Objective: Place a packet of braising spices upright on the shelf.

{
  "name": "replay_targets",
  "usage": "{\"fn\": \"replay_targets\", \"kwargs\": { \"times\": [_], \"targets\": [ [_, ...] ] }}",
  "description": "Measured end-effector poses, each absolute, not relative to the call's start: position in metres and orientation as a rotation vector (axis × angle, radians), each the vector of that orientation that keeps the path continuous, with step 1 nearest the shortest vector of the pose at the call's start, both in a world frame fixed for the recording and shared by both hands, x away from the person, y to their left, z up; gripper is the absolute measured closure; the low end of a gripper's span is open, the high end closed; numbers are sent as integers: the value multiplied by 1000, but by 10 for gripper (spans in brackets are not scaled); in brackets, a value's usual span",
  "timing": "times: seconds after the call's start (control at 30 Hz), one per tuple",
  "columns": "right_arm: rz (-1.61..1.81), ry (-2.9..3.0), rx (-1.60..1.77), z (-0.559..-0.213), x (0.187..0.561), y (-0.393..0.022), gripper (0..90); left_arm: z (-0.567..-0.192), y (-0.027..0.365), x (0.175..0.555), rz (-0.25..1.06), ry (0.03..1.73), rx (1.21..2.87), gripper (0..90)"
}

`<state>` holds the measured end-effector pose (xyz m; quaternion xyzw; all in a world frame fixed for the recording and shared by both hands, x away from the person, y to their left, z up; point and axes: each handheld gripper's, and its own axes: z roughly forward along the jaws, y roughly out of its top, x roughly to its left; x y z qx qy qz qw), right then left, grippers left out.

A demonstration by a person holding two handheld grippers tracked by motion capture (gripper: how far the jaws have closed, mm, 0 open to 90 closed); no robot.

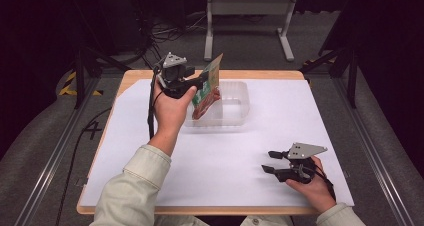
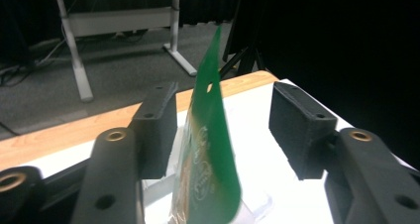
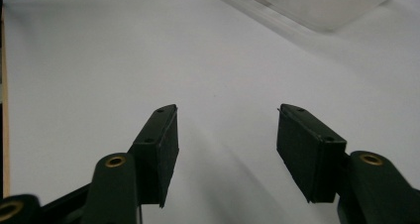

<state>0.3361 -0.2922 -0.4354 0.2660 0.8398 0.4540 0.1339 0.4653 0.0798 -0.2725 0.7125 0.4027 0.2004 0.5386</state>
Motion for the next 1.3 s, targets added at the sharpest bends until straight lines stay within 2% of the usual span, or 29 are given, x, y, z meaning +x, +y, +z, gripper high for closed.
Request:
{"fn": "replay_targets", "kwargs": {
  "times": [0.3, 0.63, 1.3],
  "targets": [
    [1323, 2432, 761, -433, 341, -290, 410, -257, 100, 435, 508, 884, 1681, 391],
    [1368, 2371, 802, -424, 347, -304, 399, -271, 138, 400, 474, 844, 1685, 356],
    [1366, 2363, 830, -426, 346, -310, 388, -284, 181, 368, 487, 740, 1693, 225]
  ]
}}
